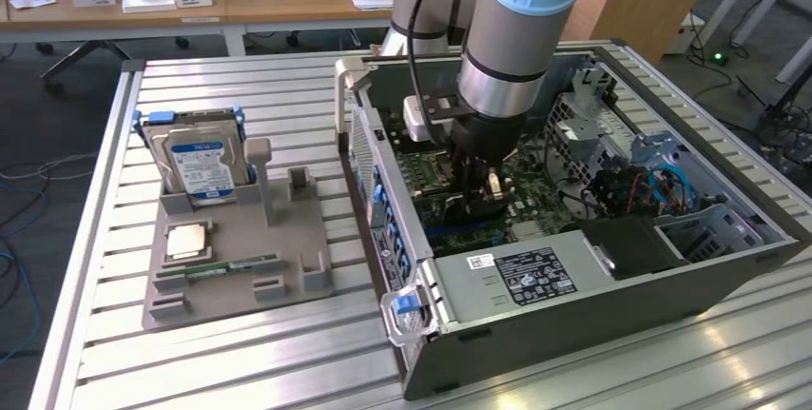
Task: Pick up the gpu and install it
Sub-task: 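Insert the gpu into the slot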
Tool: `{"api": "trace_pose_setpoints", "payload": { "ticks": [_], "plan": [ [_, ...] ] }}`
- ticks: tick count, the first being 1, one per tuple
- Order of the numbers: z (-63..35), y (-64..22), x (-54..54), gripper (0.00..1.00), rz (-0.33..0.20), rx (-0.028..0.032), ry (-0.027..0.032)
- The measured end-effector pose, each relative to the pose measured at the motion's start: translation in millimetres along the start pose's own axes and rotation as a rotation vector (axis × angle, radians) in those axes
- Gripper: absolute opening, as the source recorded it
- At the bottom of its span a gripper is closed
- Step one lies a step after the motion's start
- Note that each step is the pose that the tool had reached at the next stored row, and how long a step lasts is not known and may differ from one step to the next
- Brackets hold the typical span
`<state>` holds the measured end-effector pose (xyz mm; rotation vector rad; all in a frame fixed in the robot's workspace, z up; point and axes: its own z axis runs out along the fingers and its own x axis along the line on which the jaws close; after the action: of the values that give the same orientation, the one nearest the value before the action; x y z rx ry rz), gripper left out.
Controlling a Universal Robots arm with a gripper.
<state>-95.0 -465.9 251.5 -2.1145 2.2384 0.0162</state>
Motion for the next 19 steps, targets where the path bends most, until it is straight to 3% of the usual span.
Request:
{"api": "trace_pose_setpoints", "payload": {
  "ticks": [8, 9, 15, 16, 19],
  "plan": [
    [0.0, 0.0, 0.0, 0.45, 0.0, 0.0, 0.0],
    [0.0, 0.0, 0.0, 0.38, 0.0, 0.0, 0.0],
    [0.0, 0.0, 0.0, 0.36, 0.0, 0.0, -0.0001],
    [0.0, 0.0, 0.0, 0.29, 0.0, 0.0, -0.0001],
    [0.0, 0.0, 0.0, 0.29, 0.0, 0.0, 0.0]
  ]
}}
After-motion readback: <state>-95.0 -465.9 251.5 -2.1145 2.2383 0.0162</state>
